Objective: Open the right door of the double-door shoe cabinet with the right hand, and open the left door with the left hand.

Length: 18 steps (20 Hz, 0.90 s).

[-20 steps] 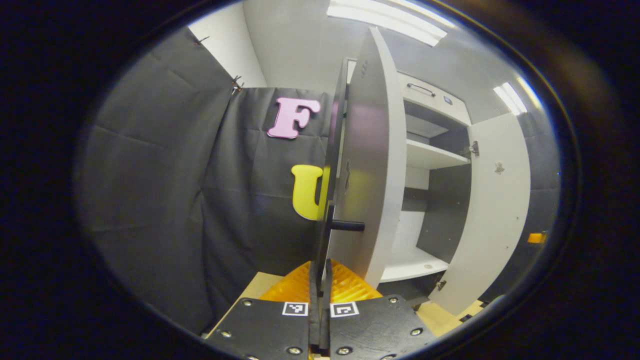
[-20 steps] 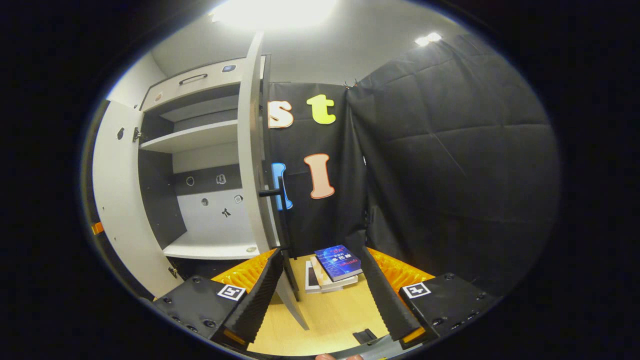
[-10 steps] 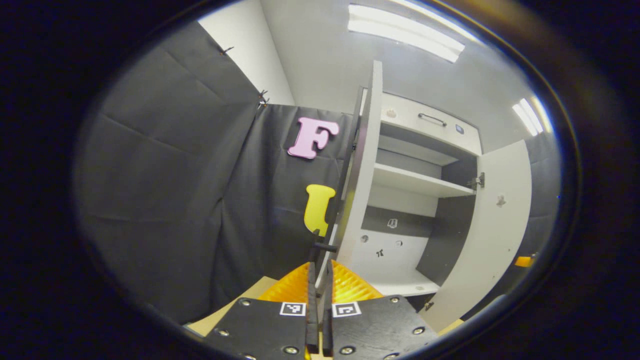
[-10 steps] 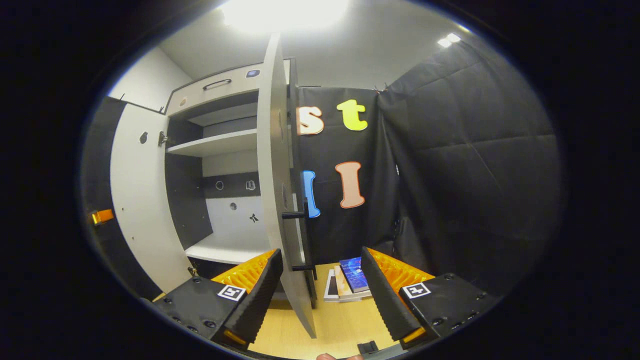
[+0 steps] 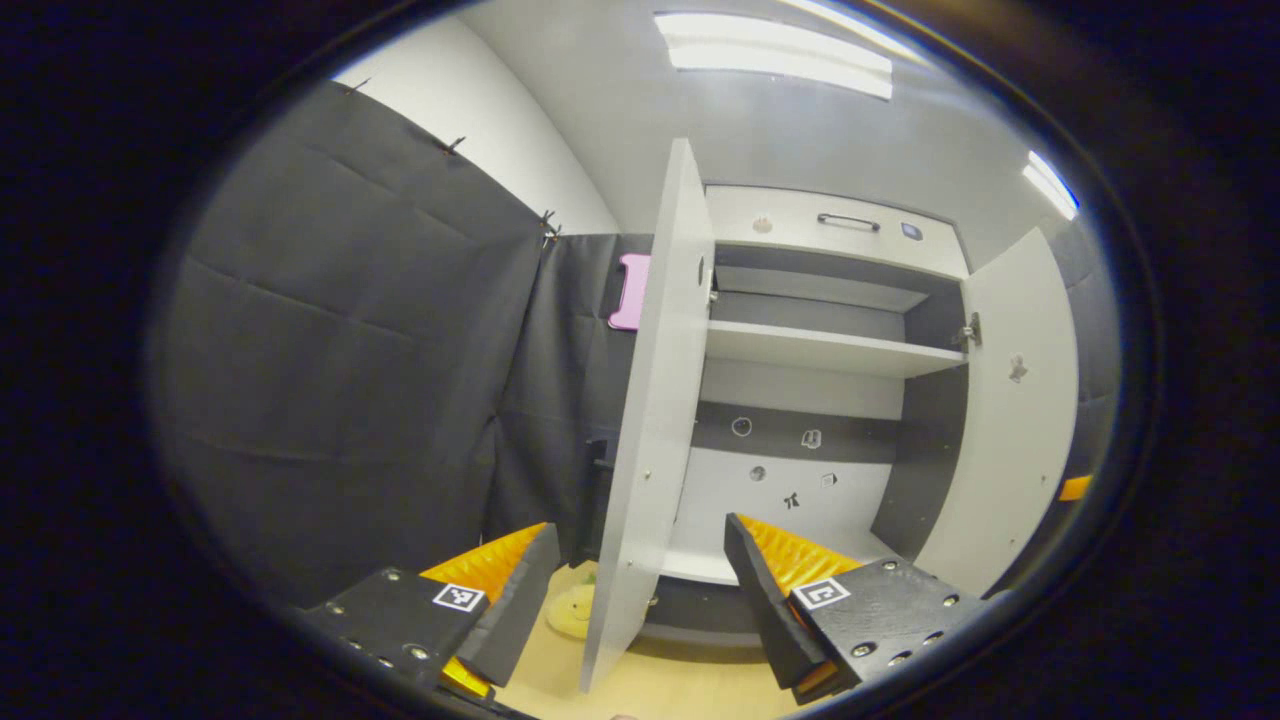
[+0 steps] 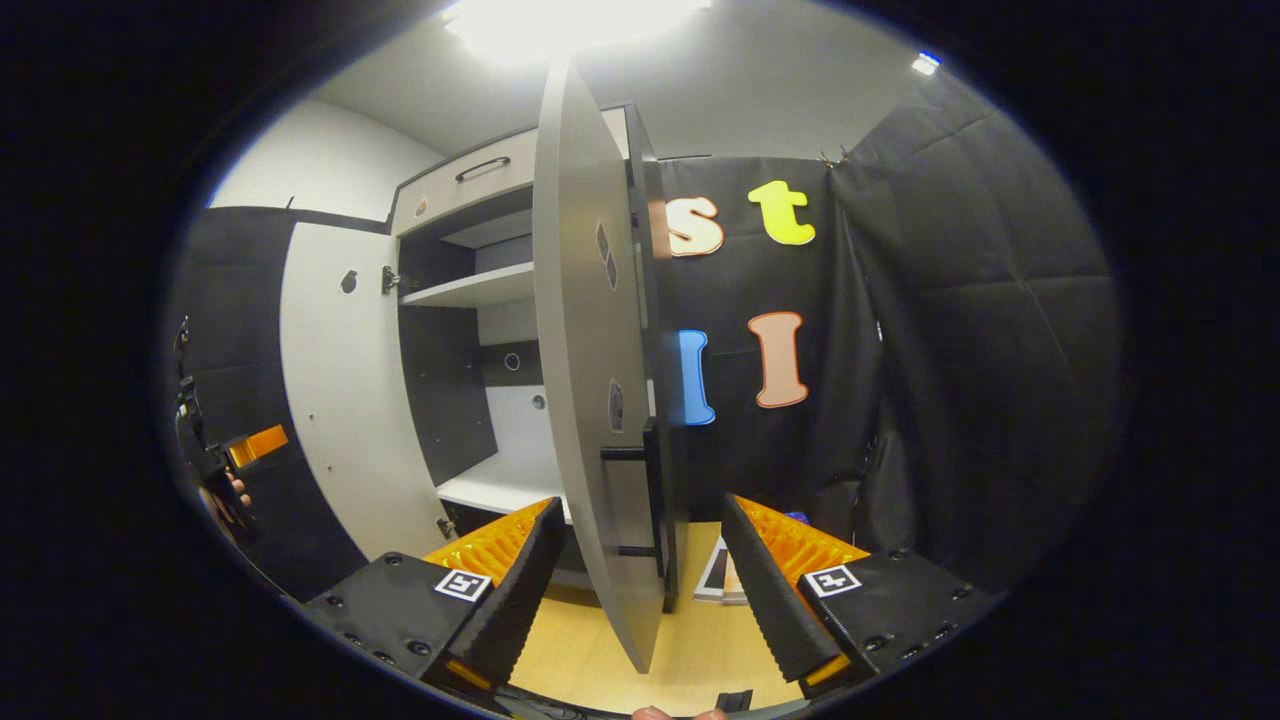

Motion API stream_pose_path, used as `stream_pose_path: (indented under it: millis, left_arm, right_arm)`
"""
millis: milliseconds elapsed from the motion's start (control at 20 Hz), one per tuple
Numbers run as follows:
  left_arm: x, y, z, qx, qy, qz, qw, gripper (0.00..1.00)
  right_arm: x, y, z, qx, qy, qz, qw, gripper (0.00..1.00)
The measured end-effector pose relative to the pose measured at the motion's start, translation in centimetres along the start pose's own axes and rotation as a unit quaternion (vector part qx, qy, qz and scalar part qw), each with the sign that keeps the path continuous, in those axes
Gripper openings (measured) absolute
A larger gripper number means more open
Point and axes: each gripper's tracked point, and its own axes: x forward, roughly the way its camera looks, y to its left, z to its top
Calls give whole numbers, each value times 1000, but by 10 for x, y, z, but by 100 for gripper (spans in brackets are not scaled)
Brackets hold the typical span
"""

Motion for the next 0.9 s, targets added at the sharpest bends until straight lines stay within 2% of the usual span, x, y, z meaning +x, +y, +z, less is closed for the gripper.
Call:
stream_pose_path:
  millis: [150, 300, 450, 550, 700, 900]
  left_arm:
    - [-14, -18, -2, 19, -2, 7, 1000, 94]
    - [-21, -34, 4, 72, -12, 7, 997, 94]
    - [-26, -50, 3, 120, -19, -16, 992, 95]
    - [-24, -62, -4, 138, -18, -44, 989, 94]
    - [-21, -83, -21, 126, -6, -96, 987, 95]
    - [-19, -80, -38, 98, 8, -118, 988, 95]
  right_arm:
    - [0, 6, 5, 2, -9, 27, 1000, 98]
    - [2, 10, -6, -14, -3, 32, 999, 98]
    - [1, 23, -18, -1, 0, 30, 1000, 98]
    - [0, 29, -23, 7, 0, 18, 1000, 98]
    - [-1, 32, -32, 12, 1, -12, 1000, 98]
    - [-1, 42, -42, 27, -4, -46, 999, 98]
